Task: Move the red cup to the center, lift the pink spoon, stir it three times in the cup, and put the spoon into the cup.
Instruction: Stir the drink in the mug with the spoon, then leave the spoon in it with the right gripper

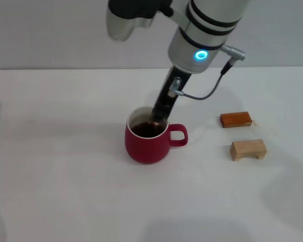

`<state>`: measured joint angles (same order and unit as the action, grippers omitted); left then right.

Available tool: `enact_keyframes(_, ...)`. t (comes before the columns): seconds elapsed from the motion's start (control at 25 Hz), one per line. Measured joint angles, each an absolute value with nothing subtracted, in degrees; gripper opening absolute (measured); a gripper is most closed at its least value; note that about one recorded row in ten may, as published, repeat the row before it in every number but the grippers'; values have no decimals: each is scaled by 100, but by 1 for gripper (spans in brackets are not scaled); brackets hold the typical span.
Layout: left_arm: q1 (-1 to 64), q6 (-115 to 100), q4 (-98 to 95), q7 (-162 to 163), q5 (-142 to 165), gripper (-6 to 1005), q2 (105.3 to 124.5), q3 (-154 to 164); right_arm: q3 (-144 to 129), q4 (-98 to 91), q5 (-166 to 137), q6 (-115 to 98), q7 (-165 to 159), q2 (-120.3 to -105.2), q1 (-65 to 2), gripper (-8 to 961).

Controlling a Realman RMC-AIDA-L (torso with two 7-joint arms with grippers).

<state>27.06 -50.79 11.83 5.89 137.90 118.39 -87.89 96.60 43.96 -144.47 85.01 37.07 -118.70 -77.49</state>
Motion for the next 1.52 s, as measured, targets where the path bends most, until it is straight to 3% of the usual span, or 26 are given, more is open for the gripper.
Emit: enact_keyframes(1.52, 2707, -5097, 1167, 747, 13790, 848, 11838, -8770, 9456, 3950, -14625, 7718, 3849, -11890, -7901, 203)
